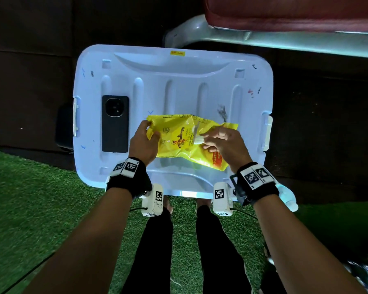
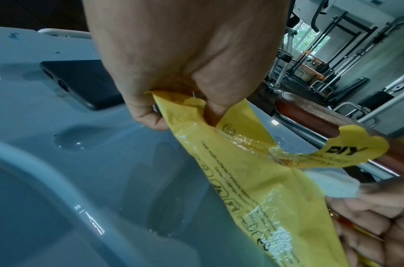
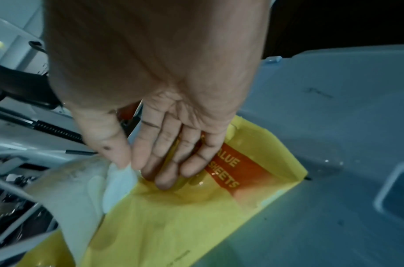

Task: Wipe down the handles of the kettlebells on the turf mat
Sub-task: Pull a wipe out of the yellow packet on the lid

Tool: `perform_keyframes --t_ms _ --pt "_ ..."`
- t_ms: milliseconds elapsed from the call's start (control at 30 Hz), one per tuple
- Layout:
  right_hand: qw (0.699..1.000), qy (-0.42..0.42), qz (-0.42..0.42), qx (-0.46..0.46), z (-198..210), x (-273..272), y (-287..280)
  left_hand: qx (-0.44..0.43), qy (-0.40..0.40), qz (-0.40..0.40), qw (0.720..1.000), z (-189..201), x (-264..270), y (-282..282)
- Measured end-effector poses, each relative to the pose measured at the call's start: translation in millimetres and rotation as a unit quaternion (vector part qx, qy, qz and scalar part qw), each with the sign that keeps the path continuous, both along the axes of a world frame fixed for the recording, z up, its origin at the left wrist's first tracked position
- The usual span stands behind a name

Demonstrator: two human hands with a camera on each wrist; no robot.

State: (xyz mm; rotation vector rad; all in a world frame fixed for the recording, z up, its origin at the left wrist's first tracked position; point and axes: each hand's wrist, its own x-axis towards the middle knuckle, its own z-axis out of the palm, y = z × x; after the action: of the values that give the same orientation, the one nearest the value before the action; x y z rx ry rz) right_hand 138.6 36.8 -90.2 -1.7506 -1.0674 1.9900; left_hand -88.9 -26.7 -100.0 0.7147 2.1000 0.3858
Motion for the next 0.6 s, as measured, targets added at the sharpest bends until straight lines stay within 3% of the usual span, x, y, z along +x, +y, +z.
perform_keyframes --t_ms 133,300,400,500,600 --pt "0.988 -0.018 0.074 0.133 -2 -4 -9 -0.015 0.011 -0.003 1.000 2 0 -4" --pt "0.934 -0.059 0.246 0.252 -7 -9 -9 -0.002 0.020 -0.013 1.000 9 1 -9" --pt "0.910 -0.091 0.274 0.298 -7 -13 -10 0.062 0.059 -0.021 0.996 22 10 -14" --pt "0.923 -0.095 0.245 0.281 -8 -15 -13 0.144 0.203 -0.104 0.963 37 23 -22" --pt "0.965 -0.061 0.155 0.203 -7 -15 -12 0.135 0.154 -0.253 0.946 38 41 -31"
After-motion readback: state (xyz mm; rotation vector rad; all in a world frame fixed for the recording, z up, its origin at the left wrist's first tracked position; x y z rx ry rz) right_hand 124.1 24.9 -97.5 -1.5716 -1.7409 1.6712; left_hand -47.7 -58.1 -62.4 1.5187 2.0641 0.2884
